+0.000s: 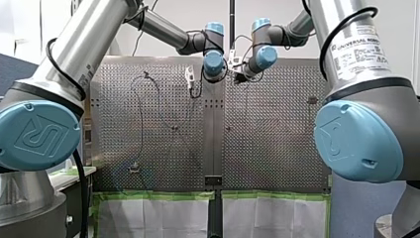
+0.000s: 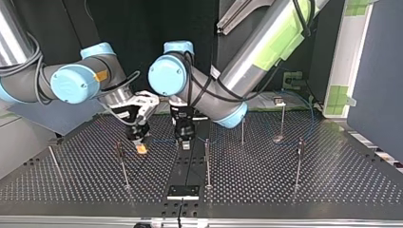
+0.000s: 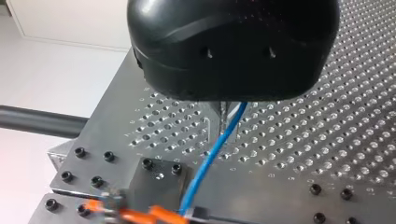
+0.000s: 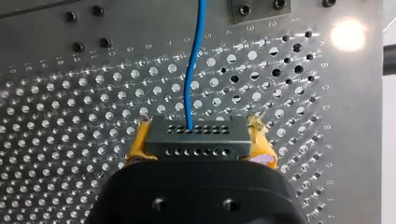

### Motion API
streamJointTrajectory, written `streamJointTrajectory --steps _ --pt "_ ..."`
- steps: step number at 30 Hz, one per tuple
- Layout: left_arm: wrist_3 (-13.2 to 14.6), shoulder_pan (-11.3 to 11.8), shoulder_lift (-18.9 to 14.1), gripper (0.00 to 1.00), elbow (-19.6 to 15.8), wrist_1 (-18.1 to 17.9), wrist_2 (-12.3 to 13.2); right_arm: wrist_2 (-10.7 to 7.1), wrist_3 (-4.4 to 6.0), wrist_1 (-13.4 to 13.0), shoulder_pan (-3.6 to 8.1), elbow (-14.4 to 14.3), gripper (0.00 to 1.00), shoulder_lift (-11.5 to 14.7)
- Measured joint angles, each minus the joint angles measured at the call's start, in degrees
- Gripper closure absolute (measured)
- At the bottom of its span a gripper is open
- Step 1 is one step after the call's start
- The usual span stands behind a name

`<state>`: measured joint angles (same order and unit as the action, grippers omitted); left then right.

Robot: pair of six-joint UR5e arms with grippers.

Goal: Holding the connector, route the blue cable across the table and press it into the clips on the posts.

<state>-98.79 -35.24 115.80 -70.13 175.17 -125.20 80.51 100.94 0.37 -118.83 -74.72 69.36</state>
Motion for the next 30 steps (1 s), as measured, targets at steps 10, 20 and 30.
streamJointTrajectory --steps 10,20,30 --pt "-1.4 -0.2 -0.1 1.00 -4.8 -4.8 2.3 0.12 -0.09 -0.1 -0.10 -3.4 1.00 2.9" --pt "-2.8 -0.4 -0.1 1.00 -9.8 -9.9 2.4 1.57 -0.75 -0.6 -0.12 -8.1 1.00 3.1" --pt "-2.8 0.0 0.1 1.00 -14.8 -14.7 4.4 3.04 -1.29 -3.8 0.28 -13.0 1.00 3.0"
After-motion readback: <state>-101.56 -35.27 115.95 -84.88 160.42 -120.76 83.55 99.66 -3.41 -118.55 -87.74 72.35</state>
